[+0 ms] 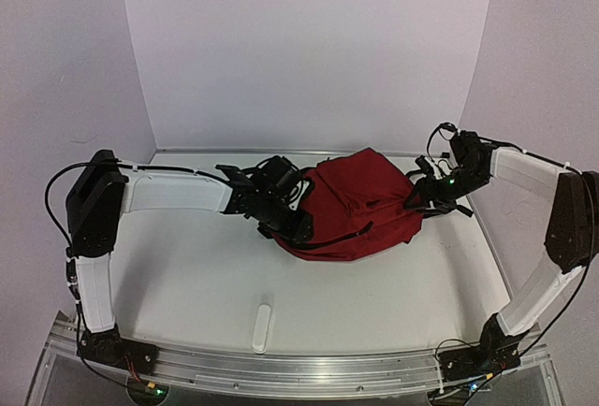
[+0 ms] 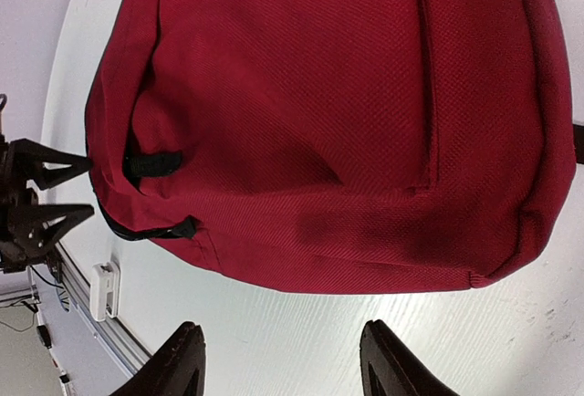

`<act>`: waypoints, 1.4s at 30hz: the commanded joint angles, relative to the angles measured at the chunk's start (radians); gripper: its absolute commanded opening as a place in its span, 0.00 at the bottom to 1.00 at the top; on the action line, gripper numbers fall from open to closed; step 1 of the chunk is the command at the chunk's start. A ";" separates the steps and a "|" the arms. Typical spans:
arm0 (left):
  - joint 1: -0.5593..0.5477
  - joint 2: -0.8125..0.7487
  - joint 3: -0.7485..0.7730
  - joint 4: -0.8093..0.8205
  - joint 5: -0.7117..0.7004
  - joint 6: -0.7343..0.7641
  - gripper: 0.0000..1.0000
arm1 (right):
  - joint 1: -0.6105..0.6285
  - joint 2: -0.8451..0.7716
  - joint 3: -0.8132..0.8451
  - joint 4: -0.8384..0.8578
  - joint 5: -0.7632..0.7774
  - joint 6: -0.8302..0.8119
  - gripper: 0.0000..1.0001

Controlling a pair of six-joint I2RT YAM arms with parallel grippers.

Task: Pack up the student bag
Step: Zip the student bag at the center of the board.

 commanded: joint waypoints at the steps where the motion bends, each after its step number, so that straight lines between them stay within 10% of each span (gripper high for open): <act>1: 0.070 -0.039 -0.049 0.033 -0.083 -0.071 0.50 | 0.005 -0.025 0.002 0.018 -0.031 -0.004 0.58; 20: 0.156 0.404 0.353 0.021 0.082 0.003 0.47 | 0.004 -0.036 0.017 0.019 -0.014 0.005 0.58; 30: 0.146 0.205 0.237 0.023 0.094 0.042 0.82 | 0.004 -0.030 0.013 0.022 -0.013 -0.003 0.59; 42: -0.025 0.038 0.226 0.084 0.090 0.169 0.53 | 0.005 -0.014 -0.056 0.098 -0.078 0.026 0.57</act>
